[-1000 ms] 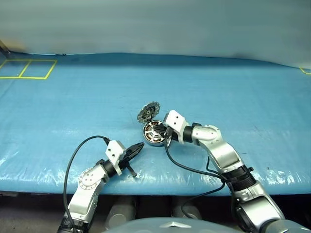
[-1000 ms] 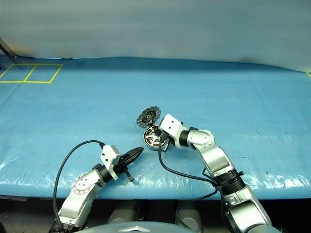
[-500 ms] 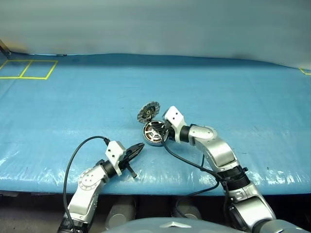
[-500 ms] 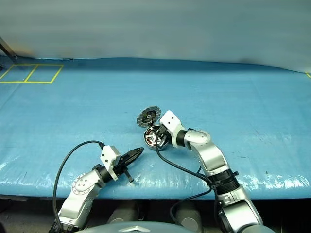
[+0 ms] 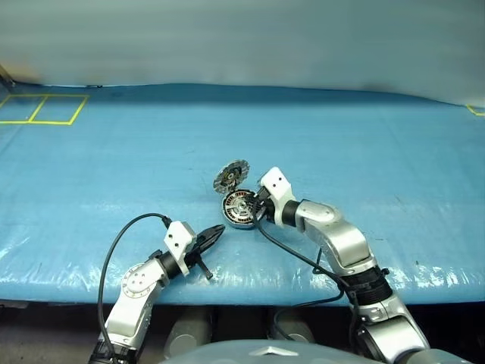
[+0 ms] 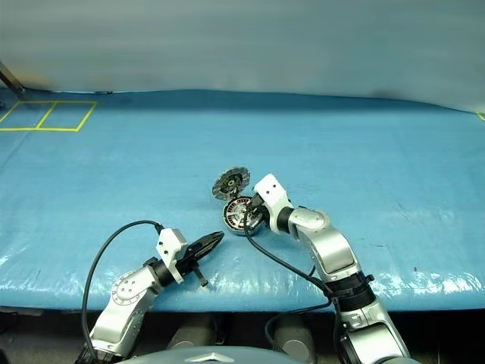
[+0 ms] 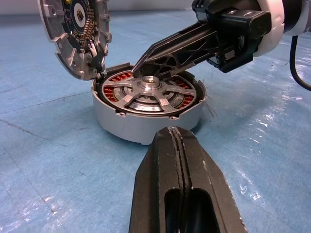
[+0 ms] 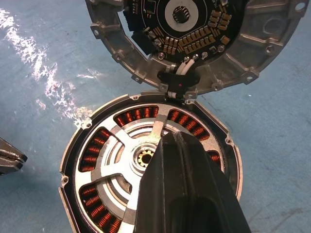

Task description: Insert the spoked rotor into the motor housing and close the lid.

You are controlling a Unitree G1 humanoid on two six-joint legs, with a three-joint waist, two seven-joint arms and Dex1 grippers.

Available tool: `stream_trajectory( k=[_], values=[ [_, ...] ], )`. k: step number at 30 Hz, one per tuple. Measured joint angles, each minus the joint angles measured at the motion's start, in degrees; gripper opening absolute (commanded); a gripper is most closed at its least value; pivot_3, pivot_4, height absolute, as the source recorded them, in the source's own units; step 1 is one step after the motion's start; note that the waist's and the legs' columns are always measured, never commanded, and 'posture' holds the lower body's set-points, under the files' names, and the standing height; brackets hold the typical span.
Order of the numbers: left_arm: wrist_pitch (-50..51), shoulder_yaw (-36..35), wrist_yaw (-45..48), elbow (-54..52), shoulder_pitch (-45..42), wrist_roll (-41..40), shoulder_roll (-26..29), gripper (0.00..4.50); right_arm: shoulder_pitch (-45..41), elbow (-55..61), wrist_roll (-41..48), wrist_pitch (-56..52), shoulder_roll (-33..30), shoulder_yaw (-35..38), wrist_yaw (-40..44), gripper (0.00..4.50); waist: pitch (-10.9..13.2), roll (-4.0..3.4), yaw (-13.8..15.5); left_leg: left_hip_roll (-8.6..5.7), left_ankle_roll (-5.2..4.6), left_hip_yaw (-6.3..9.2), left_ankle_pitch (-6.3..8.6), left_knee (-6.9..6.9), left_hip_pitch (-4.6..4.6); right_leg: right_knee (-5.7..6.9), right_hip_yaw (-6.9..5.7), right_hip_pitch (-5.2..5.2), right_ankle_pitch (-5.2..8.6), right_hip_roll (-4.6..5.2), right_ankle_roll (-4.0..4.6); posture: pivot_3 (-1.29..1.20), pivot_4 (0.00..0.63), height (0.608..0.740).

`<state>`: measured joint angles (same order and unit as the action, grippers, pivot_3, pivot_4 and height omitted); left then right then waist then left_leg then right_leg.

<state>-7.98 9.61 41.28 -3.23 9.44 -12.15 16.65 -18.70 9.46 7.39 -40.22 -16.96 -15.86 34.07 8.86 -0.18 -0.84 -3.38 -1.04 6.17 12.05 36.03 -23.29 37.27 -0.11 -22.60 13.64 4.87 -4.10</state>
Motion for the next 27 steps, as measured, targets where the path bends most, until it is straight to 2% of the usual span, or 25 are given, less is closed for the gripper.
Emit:
stream_trajectory(
  k=[8,15,22,27],
  values=[
    [0.3,-0.8,-0.5,0.0,-0.8,-0.9,0.0,0.0,4.0,2.5,3.7,2.7,1.0,1.5,1.6,0.02,0.0,0.0,0.0,0.03,0.0,0.0,0.0,0.0,-0.05,-0.01,0.0,-0.03,0.0,-0.03,-0.01,0.0,0.15,0.74],
    [6.0,-8.0,-3.7,-1.5,-5.8,-7.5,-0.3,0.0,8.3,9.3,5.2,6.6,-1.4,2.1,2.3,0.02,0.0,0.02,0.2,0.01,0.01,0.06,-0.01,0.03,-0.07,-0.02,-0.01,-0.01,-0.01,-0.06,-0.04,0.0,0.15,0.74],
    [11.1,-14.1,-4.6,-0.7,-16.8,-10.6,3.3,0.0,15.9,16.1,8.2,6.3,-6.4,2.0,4.8,0.02,0.0,0.05,0.2,0.03,0.04,0.11,-0.03,0.09,-0.09,-0.04,0.0,0.06,-0.03,-0.16,-0.08,0.0,0.15,0.74],
    [13.4,-13.7,-2.2,7.4,-27.3,-10.5,3.9,0.0,19.3,16.7,8.4,5.9,-8.2,2.0,3.8,0.02,0.0,0.09,0.2,0.01,0.08,0.11,-0.08,0.12,-0.1,-0.04,0.0,0.12,-0.05,-0.23,-0.18,0.0,0.15,0.74]
  ],
)
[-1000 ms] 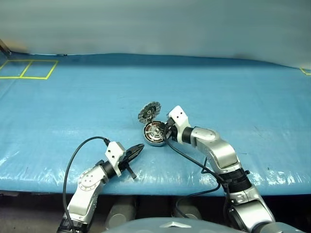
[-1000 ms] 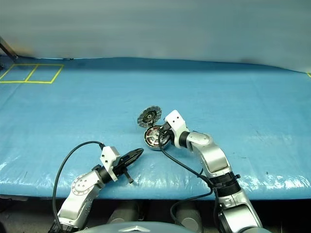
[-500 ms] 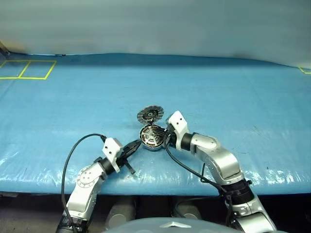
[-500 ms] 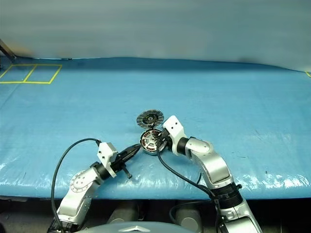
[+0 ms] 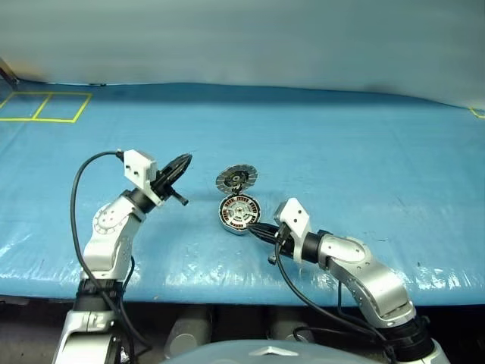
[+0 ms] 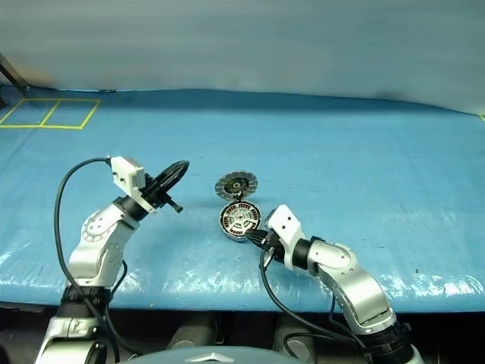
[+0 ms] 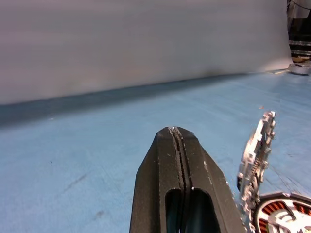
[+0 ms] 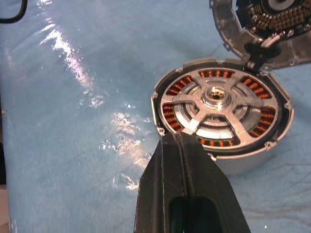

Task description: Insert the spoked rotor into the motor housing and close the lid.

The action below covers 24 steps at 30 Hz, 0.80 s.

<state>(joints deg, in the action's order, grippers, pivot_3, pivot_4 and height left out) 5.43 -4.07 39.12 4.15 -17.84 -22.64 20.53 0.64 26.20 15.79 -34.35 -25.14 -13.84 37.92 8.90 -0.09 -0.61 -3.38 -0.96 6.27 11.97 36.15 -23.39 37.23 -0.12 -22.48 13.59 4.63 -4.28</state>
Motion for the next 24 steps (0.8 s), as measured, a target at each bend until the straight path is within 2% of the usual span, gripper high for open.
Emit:
stream_trajectory(
  k=[4,8,13,18,24],
  values=[
    [0.1,3.0,4.6,8.6,-6.7,1.4,-0.4,0.0,1.5,1.4,0.3,-0.3,-0.1,0.5,-1.6,0.02,0.0,0.03,-0.1,-0.03,0.05,-0.01,-0.04,-0.01,-0.13,0.02,0.04,0.04,-0.03,-0.07,0.03,0.0,0.15,0.74],
    [-0.7,5.8,10.3,19.5,-13.6,3.4,-1.8,0.0,5.4,4.3,1.0,-1.0,-3.3,0.7,-0.4,0.02,0.1,0.11,0.0,-0.08,0.04,0.03,-0.03,-0.01,-0.19,-0.01,0.01,0.03,-0.03,-0.08,0.03,0.0,0.15,0.74],
    [-3.7,8.0,15.1,27.9,-19.2,5.8,-4.1,0.0,8.2,6.5,1.1,-1.2,-5.8,0.7,-0.4,0.02,0.2,0.29,-0.3,-0.04,0.06,0.02,-0.04,0.0,-0.2,-0.01,0.01,0.03,-0.02,-0.1,-0.02,0.0,0.15,0.74],
    [-3.9,12.0,23.3,27.7,-20.0,7.3,-3.2,0.0,10.4,7.7,1.0,-1.0,-6.2,0.8,-1.1,0.02,0.2,0.32,-0.3,0.03,0.06,0.03,-0.05,-0.01,-0.23,-0.01,0.02,0.01,-0.03,-0.1,0.01,0.0,0.15,0.74],
    [-3.7,20.0,35.4,16.9,-17.2,9.9,1.7,0.0,12.2,7.7,0.3,-0.4,-5.7,1.0,-2.9,0.02,0.2,0.32,-0.3,0.07,0.04,0.01,-0.03,-0.02,-0.21,-0.02,0.08,0.01,-0.04,-0.05,0.04,0.0,0.15,0.74]
  ],
)
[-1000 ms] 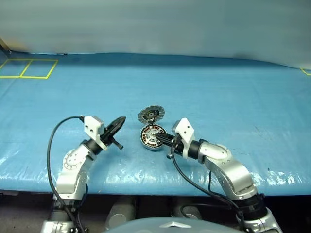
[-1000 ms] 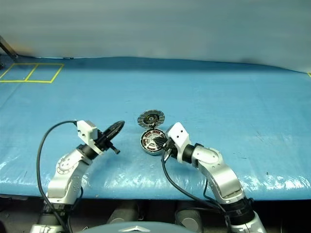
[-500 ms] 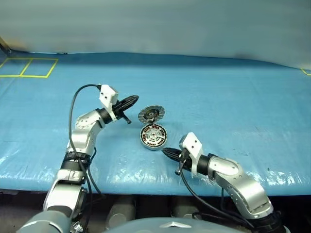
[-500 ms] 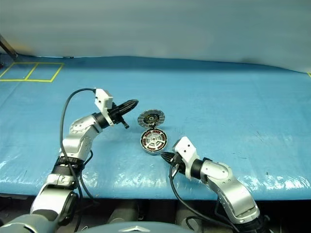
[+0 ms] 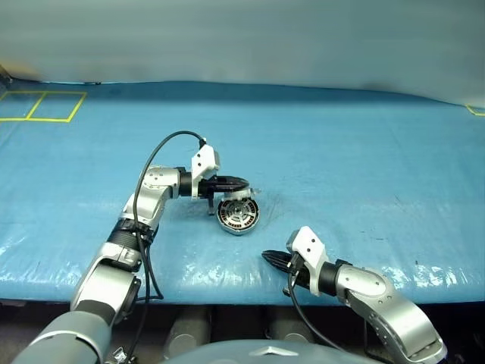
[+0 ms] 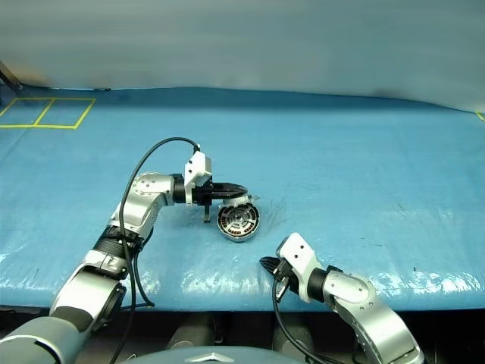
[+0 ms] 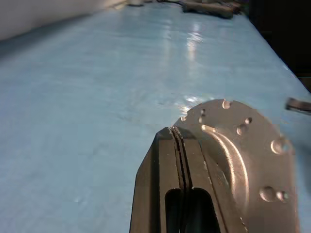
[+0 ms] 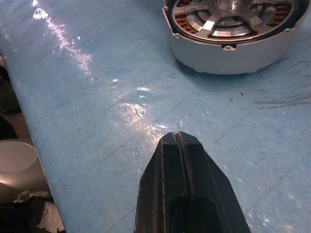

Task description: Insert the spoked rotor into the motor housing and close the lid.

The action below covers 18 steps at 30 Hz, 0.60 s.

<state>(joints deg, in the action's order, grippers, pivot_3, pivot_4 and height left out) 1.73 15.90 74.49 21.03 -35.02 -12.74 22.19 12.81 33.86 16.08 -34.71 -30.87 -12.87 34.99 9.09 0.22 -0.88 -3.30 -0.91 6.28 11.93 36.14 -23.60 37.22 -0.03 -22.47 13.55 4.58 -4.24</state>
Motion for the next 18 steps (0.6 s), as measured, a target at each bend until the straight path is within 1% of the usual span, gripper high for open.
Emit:
stream_trajectory(
  k=[3,8,11,14,18],
  values=[
    [-0.7,2.4,2.2,-3.3,1.8,1.3,1.1,0.0,0.2,0.0,0.0,0.7,0.1,0.2,-0.3,0.02,0.0,0.0,0.2,0.03,0.0,0.01,-0.01,0.0,0.01,0.01,-0.01,0.0,0.01,-0.01,0.0,0.0,0.15,0.74],
    [-7.1,6.7,2.1,-2.9,3.3,7.6,2.8,0.0,0.3,-0.2,-0.1,1.8,-0.1,0.5,-0.3,0.02,0.0,0.0,0.3,0.02,-0.01,0.01,-0.02,0.02,0.02,0.02,-0.01,0.01,0.02,-0.01,-0.03,0.0,0.15,0.74],
    [-11.0,7.0,0.4,-1.3,3.2,9.0,2.5,0.0,-0.3,-1.3,-0.1,2.3,0.3,0.6,-0.4,0.02,0.0,-0.01,0.3,0.02,-0.02,0.01,-0.03,0.04,0.09,0.02,-0.01,0.07,0.02,0.0,-0.06,0.0,0.15,0.74],
    [-10.7,6.2,-1.1,0.3,3.6,8.7,1.4,0.0,-0.6,-2.2,-0.4,2.5,0.3,0.6,-0.4,0.02,0.0,-0.02,0.3,0.01,-0.1,0.01,-0.1,0.08,0.13,0.02,-0.02,0.14,0.07,0.02,-0.3,0.0,0.15,0.74],
    [-8.7,4.7,-2.2,0.2,5.1,7.3,0.9,0.0,-0.9,-2.2,-0.3,3.5,0.3,0.6,0.0,0.02,0.0,-0.03,0.3,0.02,-0.11,0.01,-0.19,0.1,0.21,0.02,-0.02,0.12,0.01,0.03,-0.32,0.0,0.15,0.74]
  ],
)
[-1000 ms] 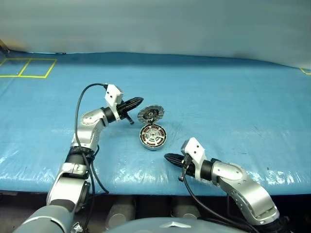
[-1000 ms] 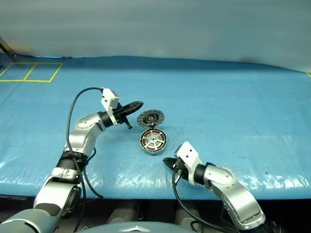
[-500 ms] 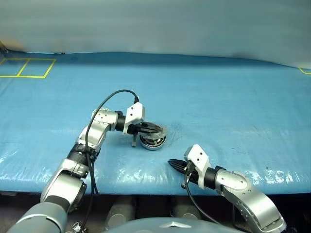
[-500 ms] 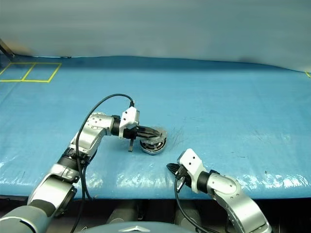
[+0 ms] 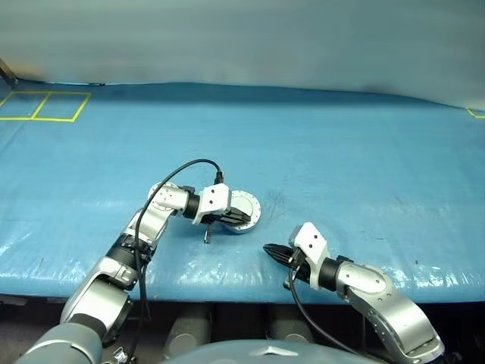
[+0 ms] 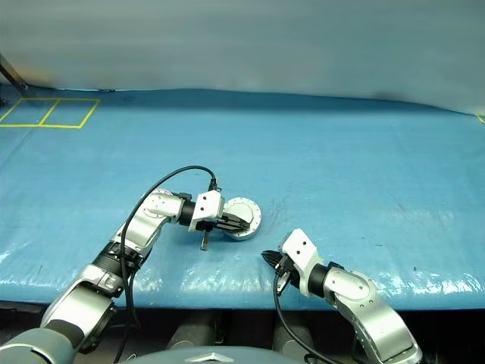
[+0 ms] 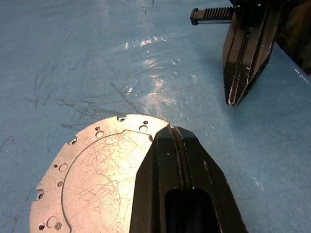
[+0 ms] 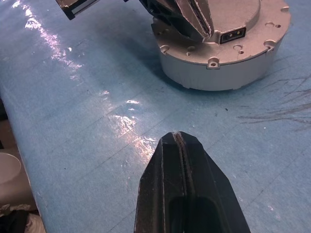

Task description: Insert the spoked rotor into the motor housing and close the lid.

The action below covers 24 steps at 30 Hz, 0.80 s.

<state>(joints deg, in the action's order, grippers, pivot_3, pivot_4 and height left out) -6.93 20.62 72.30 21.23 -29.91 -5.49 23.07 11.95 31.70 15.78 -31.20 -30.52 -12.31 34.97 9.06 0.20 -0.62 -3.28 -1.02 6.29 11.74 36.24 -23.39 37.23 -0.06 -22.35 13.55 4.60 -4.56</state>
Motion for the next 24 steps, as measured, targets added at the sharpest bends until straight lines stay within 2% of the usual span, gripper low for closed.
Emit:
stream_trajectory(
  k=[7,13,16,20,24],
  values=[
    [5.4,-2.8,-1.6,-11.2,6.8,-4.9,1.0,0.0,-2.0,0.4,0.7,0.5,1.3,2.1,-0.8,0.02,0.0,0.0,0.0,0.01,0.03,0.0,-0.04,-0.03,-0.26,0.03,0.04,-0.18,-0.19,0.0,0.26,0.0,0.15,0.74],
    [10.5,-10.5,-7.1,-26.3,16.2,-12.2,2.5,0.0,-7.0,2.6,1.8,-0.1,4.7,4.4,-4.0,0.02,0.0,-0.06,-0.2,0.06,0.04,-0.02,-0.04,-0.14,-0.18,0.01,0.1,-0.18,-0.18,-0.01,0.35,0.0,0.15,0.74],
    [13.6,-12.4,-11.1,-30.6,23.9,-13.5,3.7,0.0,-8.8,2.5,1.0,-0.1,5.6,3.4,-5.1,0.61,0.0,-0.08,-0.1,0.07,0.04,-0.03,-0.04,-0.18,-0.18,0.01,0.11,-0.22,-0.15,-0.01,0.35,0.0,0.15,0.74],
    [13.4,-13.2,-16.9,-32.9,33.2,-11.7,4.0,0.0,-12.9,-1.3,-3.3,1.7,6.9,-1.4,-6.2,1.93,0.0,-0.08,0.0,0.06,0.07,-0.04,-0.05,-0.17,-0.11,-0.04,0.09,-0.37,0.0,0.0,0.58,0.0,0.15,0.74],
    [11.4,-14.0,-21.2,-32.7,37.5,-10.3,3.1,0.0,-16.5,-7.2,-5.8,3.8,8.0,-5.2,-5.0,3.25,0.0,-0.08,0.2,0.06,0.1,-0.07,-0.11,-0.15,-0.11,-0.06,0.09,-0.36,0.05,0.02,0.51,0.0,0.15,0.74]
  ],
)
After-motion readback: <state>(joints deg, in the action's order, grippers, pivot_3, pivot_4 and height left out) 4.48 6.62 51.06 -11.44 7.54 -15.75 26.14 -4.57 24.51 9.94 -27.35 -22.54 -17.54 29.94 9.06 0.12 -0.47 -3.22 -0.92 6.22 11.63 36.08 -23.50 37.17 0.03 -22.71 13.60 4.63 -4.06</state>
